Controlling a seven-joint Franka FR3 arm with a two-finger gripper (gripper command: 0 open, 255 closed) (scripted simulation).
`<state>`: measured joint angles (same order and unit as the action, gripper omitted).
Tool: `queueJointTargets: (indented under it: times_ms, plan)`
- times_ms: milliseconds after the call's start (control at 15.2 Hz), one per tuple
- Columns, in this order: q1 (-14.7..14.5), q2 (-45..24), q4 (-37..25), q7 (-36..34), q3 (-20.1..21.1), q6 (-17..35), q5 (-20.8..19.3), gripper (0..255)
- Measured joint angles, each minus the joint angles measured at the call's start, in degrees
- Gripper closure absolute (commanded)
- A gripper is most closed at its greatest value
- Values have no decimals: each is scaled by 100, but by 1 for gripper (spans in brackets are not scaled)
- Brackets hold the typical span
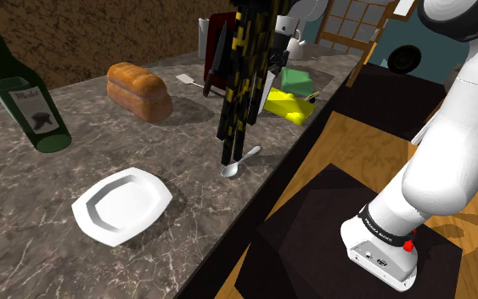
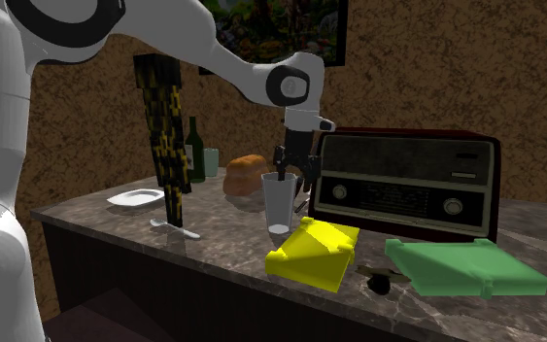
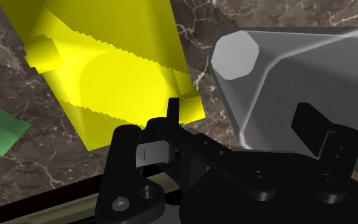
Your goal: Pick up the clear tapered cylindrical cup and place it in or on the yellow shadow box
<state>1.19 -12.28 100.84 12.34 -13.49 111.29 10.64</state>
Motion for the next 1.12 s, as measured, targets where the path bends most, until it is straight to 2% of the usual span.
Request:
queueJointTargets:
  times_ms: [462,528,1122]
  plan:
    - [-9,-23,65,1,9,91,11,0]
    - [-9,-23,65,1,9,91,11,255]
    - [-9,-23,66,0,8,91,10,255]
